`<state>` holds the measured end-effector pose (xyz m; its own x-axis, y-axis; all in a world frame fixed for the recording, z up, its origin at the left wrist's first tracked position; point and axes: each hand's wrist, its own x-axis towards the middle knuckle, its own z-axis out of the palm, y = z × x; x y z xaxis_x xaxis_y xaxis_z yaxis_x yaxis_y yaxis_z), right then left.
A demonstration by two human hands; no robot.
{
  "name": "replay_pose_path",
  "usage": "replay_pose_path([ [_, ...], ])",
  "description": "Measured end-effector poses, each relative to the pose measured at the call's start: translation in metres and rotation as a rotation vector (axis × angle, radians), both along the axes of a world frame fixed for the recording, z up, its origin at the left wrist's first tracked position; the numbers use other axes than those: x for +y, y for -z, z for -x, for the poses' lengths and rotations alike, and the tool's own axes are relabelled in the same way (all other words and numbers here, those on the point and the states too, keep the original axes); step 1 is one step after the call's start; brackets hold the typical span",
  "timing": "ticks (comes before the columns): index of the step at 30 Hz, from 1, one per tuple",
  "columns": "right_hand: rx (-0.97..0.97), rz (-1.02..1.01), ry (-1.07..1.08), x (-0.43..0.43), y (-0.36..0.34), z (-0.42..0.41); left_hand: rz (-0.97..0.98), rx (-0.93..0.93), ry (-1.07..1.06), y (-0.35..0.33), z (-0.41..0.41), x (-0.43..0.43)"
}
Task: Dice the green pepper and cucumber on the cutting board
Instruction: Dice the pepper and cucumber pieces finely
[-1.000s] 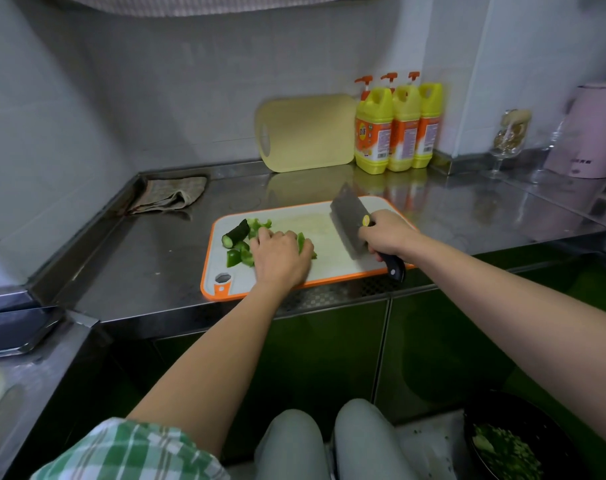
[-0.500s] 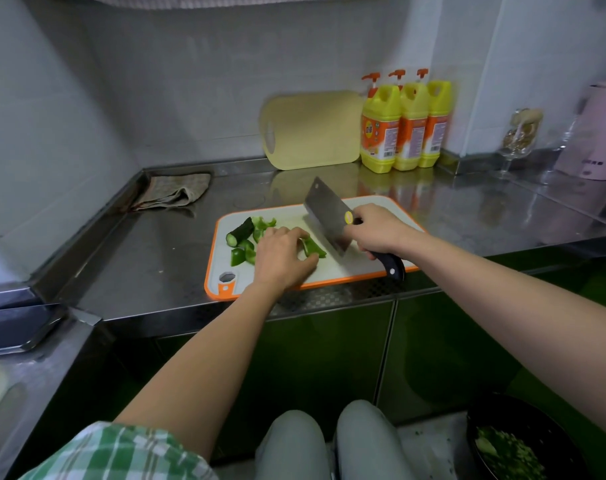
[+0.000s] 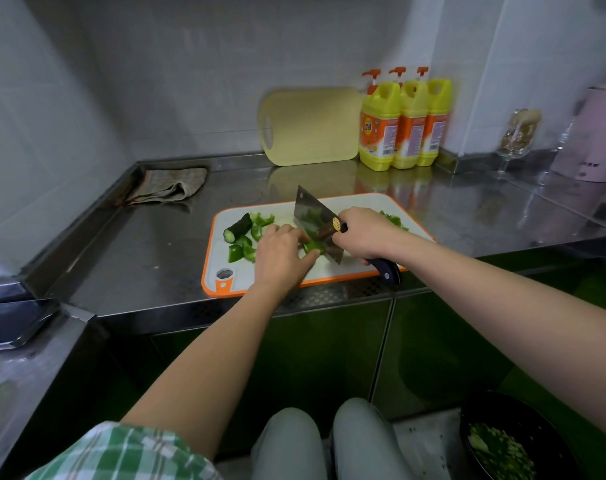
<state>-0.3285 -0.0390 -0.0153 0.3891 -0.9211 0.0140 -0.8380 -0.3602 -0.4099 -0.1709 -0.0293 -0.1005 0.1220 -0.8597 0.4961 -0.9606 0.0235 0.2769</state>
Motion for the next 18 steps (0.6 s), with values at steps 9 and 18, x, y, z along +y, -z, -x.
replay_pose_path([
  [9, 0.102, -0.056, -0.031, 0.006, -0.006, -0.003, 0.008, -0.008, -0.012, -0.001, 0.000, -0.001],
  [18, 0.187, -0.133, -0.047, 0.007, -0.017, -0.006, 0.009, 0.030, -0.005, -0.003, 0.001, 0.000],
])
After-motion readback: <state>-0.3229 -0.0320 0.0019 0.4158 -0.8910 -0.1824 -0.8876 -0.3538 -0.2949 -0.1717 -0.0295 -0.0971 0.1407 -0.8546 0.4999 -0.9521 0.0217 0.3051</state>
